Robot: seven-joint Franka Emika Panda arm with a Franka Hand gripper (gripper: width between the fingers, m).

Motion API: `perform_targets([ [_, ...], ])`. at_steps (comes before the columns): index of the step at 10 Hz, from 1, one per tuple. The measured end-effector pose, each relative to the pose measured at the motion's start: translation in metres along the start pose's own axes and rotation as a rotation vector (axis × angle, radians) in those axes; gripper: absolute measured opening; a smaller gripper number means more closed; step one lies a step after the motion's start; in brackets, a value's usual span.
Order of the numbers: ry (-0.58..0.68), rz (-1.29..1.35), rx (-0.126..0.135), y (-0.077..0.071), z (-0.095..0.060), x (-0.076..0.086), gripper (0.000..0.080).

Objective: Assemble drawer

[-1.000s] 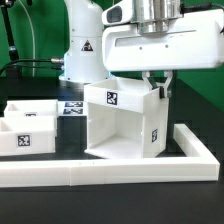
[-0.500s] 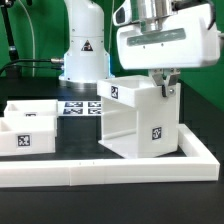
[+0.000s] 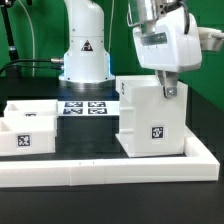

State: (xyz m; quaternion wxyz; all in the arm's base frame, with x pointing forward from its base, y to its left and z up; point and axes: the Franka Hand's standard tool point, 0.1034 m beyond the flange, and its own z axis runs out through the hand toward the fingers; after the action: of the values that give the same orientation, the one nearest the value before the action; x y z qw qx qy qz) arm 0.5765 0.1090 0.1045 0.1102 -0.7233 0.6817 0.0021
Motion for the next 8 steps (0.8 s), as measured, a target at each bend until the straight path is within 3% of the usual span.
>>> perform_targets([
  [2, -0.003, 0.006, 0.0, -0.003, 0.003, -0.003, 0.0045],
  [8, -0.007, 0.009, 0.011, -0.048, 0.01, -0.003, 0.0045],
])
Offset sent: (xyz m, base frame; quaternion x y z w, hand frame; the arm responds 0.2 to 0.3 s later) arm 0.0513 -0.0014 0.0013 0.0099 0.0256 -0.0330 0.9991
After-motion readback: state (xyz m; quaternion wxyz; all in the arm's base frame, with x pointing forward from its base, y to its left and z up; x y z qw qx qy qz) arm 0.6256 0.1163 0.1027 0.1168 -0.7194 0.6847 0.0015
